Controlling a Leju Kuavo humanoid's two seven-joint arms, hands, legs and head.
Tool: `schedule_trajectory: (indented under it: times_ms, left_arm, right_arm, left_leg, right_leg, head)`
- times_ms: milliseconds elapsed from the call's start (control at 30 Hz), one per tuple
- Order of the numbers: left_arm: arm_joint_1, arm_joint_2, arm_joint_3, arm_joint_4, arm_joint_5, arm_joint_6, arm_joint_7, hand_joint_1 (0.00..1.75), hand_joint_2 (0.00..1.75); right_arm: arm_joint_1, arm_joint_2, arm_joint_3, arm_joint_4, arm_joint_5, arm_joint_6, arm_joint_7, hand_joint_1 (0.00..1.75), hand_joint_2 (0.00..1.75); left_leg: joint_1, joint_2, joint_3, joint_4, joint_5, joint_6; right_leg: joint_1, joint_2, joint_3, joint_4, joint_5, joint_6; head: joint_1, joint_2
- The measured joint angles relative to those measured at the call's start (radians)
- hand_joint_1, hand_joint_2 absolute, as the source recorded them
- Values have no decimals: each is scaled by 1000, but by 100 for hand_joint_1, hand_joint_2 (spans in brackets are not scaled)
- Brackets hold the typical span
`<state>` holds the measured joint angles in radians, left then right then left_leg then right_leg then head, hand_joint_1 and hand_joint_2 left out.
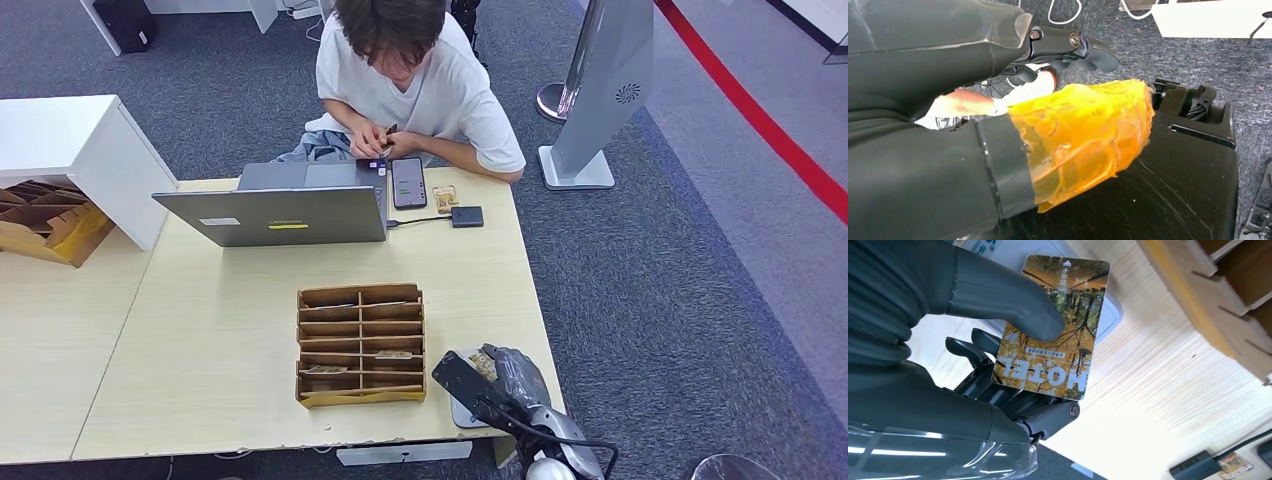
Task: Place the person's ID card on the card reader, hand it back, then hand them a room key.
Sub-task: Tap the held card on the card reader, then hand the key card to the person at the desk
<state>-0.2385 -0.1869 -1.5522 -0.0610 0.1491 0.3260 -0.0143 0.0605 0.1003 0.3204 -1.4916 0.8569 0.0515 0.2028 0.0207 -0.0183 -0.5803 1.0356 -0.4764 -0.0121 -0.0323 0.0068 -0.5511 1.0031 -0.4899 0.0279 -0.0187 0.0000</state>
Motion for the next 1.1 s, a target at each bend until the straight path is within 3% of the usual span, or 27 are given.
schedule_trajectory:
  times_ms: [400,667,1100]
  left_arm:
    - [0,-1,0,0,0,0,0,0,0]
    - [-17,-1,0,0,6,-28,0,0,0]
    - [-26,-1,0,0,7,-36,0,0,0]
  right_arm:
    - [-4,3,-20,1,121,11,31,175,175]
    - [-38,50,-95,13,232,70,4,175,175]
    - [-41,75,-126,26,252,70,-4,175,175]
  left_leg:
    - [0,0,0,0,0,0]
    - [0,0,0,0,1,0]
    - [0,0,0,0,1,0]
  right_leg:
    - [0,0,0,0,0,0]
    - [0,0,0,0,0,0]
    - [0,0,0,0,0,0]
  head:
    - [0,0]
    - [0,0]
    - [0,0]
